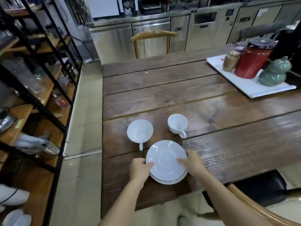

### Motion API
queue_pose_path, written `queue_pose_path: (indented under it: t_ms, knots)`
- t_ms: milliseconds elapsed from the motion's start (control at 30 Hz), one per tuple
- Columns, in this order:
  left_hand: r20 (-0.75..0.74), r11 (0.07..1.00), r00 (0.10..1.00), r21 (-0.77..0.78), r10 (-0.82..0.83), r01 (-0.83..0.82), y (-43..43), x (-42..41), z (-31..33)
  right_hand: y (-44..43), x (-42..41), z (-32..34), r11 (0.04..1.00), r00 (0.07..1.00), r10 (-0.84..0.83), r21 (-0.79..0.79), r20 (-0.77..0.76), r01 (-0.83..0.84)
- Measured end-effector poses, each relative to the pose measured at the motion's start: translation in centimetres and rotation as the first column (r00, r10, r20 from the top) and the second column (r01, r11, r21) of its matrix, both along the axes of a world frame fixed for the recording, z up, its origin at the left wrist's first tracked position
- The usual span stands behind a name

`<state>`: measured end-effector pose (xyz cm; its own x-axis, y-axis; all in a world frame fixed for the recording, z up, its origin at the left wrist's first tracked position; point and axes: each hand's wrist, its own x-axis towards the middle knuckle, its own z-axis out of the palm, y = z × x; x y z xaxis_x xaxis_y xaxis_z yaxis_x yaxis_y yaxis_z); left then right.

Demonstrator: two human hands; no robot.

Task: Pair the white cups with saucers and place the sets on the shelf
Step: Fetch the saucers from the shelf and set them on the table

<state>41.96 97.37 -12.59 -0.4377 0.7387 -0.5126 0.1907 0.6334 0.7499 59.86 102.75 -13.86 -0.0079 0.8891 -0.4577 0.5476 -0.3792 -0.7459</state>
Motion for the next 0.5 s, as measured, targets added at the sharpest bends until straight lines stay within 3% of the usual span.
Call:
queue_pose_path:
  t_ms: [333,500]
  knots:
    - [-0.194,1.0,0.981,-0.014,0.015,-0.018,0.21,0.81,-0.17,0.28,0.14,-0.39,0.993,0.991,0.085,0.078,0.099,-0.093]
    - [-0.368,0.999,0.928,-0.012,-0.05,0.049,0.16,1.04,0.03,-0.4,-0.22,-0.06,0.978,0.971,0.048,0.187,0.234,-0.093]
